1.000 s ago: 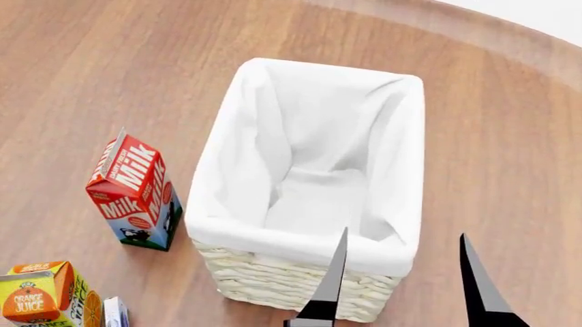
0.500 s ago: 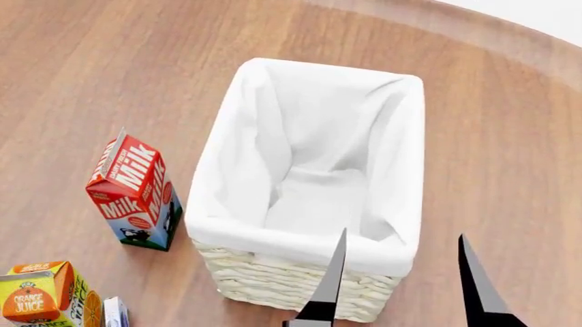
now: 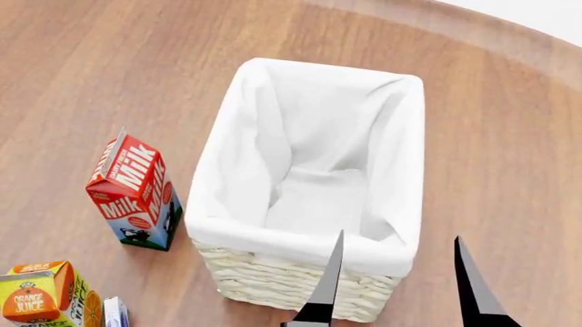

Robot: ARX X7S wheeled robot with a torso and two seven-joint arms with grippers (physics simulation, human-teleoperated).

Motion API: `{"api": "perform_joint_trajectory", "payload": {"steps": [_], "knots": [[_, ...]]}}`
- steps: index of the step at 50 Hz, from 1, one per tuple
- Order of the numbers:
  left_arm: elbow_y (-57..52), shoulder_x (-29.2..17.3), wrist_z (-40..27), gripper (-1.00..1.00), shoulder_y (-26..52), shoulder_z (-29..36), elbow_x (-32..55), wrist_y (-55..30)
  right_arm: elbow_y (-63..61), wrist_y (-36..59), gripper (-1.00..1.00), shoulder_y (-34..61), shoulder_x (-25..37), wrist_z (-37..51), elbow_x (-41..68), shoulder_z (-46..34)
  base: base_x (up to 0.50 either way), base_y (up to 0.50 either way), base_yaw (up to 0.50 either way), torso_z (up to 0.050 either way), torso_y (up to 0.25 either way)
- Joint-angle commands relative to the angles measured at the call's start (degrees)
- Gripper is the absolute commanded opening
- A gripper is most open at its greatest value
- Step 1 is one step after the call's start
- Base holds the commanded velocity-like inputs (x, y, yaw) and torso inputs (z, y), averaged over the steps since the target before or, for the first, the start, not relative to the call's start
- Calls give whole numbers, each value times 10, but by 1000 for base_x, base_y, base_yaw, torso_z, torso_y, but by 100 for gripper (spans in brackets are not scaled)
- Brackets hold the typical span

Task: Pick up the tomato sauce, and put it in the basket.

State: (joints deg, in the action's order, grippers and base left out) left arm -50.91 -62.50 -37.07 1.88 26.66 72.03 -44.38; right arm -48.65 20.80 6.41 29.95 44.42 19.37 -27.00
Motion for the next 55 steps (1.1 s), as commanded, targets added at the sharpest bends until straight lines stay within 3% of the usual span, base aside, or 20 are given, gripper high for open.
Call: {"api": "perform_joint_trajectory", "payload": {"steps": [1,17,55], "knots": [[36,0,11,100,-8,4,-26,3,0,-1,100,0,0,1,0,-2,0,0,0,0,0],[89,26,42,100,0,28,-65,-4,-14,9,100,0,7,7,4,3,0,0,0,0,0],[126,41,70,100,-18,42,-77,16,-14,5,100,-1,9,12,1,-2,0,0,0,0,0]]}}
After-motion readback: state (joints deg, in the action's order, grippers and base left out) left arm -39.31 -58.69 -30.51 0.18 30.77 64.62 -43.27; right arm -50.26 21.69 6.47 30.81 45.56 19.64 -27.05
